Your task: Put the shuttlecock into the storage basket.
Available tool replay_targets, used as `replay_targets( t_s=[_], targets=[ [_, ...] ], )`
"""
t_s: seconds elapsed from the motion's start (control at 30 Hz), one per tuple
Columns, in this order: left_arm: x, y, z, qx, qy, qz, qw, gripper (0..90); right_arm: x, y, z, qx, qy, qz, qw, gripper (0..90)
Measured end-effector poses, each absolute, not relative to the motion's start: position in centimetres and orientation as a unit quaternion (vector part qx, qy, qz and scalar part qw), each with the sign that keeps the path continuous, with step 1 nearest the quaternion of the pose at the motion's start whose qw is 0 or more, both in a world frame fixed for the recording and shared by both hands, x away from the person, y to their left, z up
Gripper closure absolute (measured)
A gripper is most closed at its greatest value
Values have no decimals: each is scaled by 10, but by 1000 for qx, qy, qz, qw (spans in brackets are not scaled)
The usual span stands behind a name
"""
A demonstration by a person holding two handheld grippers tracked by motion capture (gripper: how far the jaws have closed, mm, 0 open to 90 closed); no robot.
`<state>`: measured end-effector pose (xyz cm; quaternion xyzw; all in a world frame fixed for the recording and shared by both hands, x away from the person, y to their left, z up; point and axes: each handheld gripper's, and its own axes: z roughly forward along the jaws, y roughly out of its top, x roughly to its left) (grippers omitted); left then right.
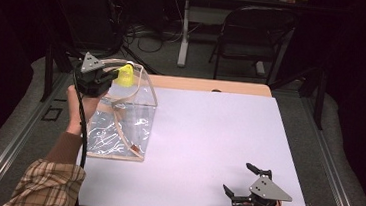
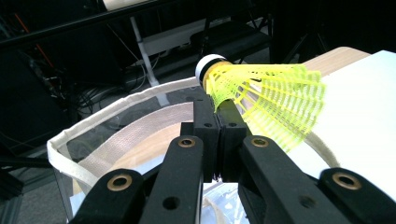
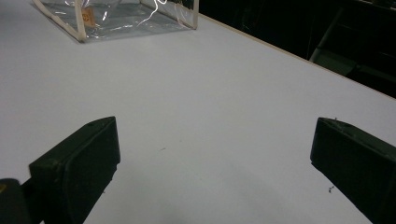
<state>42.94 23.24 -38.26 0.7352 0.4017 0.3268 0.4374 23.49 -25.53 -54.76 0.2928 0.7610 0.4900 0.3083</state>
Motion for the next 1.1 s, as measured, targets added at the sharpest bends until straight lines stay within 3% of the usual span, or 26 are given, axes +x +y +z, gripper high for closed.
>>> replay_targets(
  t_s=[1.1],
  targets=[
    [440, 227, -393, 754, 412, 309, 408, 891, 234, -256, -547, 290, 759, 493, 311, 7]
  ],
)
